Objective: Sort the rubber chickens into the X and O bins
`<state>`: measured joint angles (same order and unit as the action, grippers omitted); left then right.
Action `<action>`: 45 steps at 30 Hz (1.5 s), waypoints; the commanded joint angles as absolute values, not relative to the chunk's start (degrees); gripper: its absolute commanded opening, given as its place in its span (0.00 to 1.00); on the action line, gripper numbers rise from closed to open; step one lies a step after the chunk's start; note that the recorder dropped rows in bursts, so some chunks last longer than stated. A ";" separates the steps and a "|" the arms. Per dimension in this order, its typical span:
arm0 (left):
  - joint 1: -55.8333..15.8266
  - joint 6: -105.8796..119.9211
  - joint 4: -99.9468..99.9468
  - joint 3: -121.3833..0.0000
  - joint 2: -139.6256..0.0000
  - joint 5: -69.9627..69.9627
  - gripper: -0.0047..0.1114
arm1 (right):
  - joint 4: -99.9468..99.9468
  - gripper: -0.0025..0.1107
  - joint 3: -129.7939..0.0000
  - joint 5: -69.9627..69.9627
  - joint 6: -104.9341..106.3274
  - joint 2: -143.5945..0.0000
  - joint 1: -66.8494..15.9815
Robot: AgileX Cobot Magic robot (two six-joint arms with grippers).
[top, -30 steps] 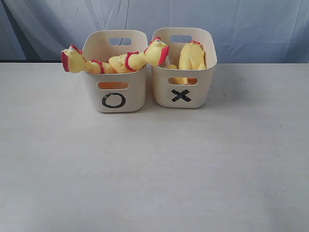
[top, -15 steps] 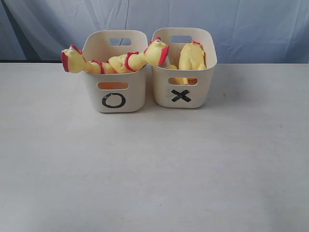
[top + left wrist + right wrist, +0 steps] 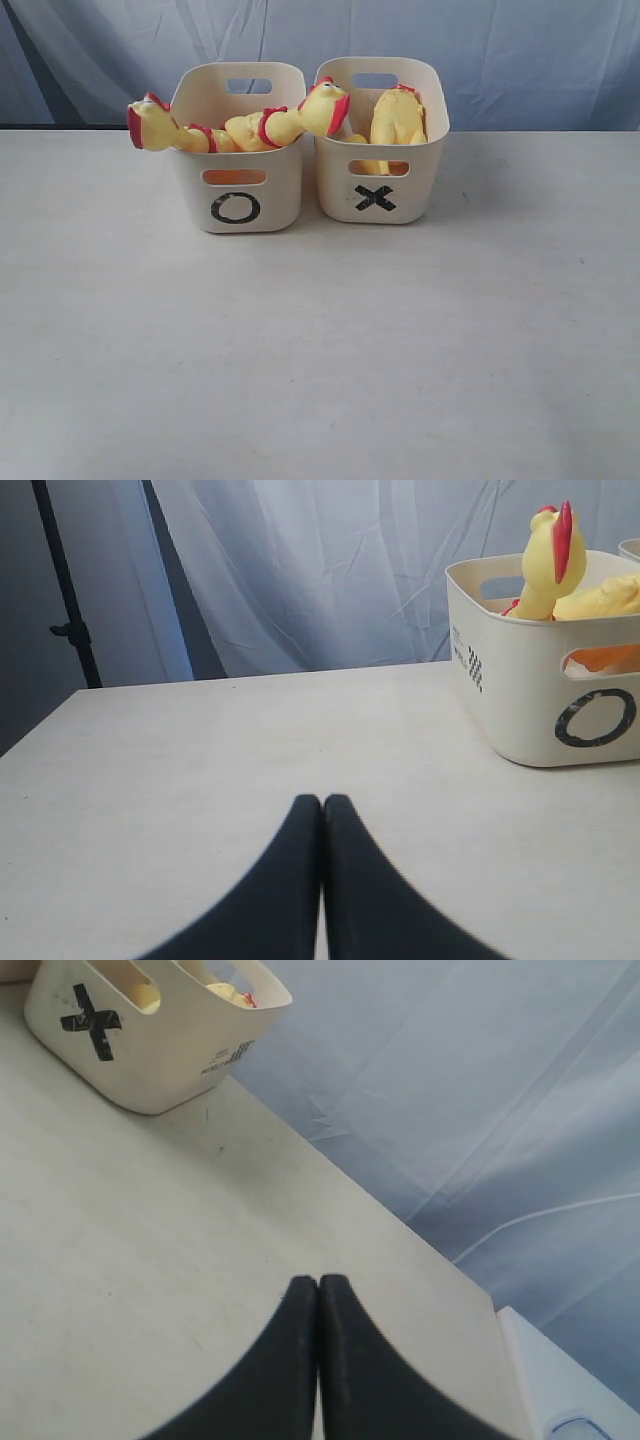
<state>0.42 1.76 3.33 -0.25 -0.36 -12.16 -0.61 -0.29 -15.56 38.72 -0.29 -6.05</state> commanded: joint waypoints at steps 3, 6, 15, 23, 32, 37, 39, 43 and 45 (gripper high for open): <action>0.47 1.75 3.20 0.00 0.00 -11.65 0.04 | -0.79 0.01 0.00 -15.81 17.32 0.00 -6.29; 0.47 1.75 3.20 0.00 0.00 -11.65 0.04 | -0.79 0.01 0.00 -15.81 8.06 0.00 -6.29; 0.47 1.75 3.20 0.00 0.00 -11.65 0.04 | -0.79 0.01 0.00 -15.79 3.88 0.00 -6.29; 0.47 1.75 3.20 0.00 0.00 -11.75 0.04 | -0.79 0.01 0.00 -16.08 3.88 0.00 -6.29; 0.47 1.75 3.20 0.00 0.00 -11.86 0.04 | -0.79 0.01 0.00 -16.73 3.88 0.00 -6.29; 0.47 1.75 3.20 0.00 0.00 -11.86 0.04 | -0.79 0.01 0.00 -16.73 3.88 0.00 -6.29; 0.47 1.75 3.20 0.00 0.00 -11.86 0.04 | -0.79 0.01 0.00 -16.73 3.88 0.00 -6.29; 0.47 1.75 3.20 0.00 0.00 -11.86 0.04 | -0.79 0.01 0.00 -16.73 3.88 0.00 -6.29; 0.47 1.75 3.20 0.00 0.00 -11.86 0.04 | -0.79 0.01 0.00 -16.73 3.88 0.00 -6.29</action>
<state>0.42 1.76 3.33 -0.25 -0.36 -12.16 -0.61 -0.29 -16.98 3.88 -0.29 -6.05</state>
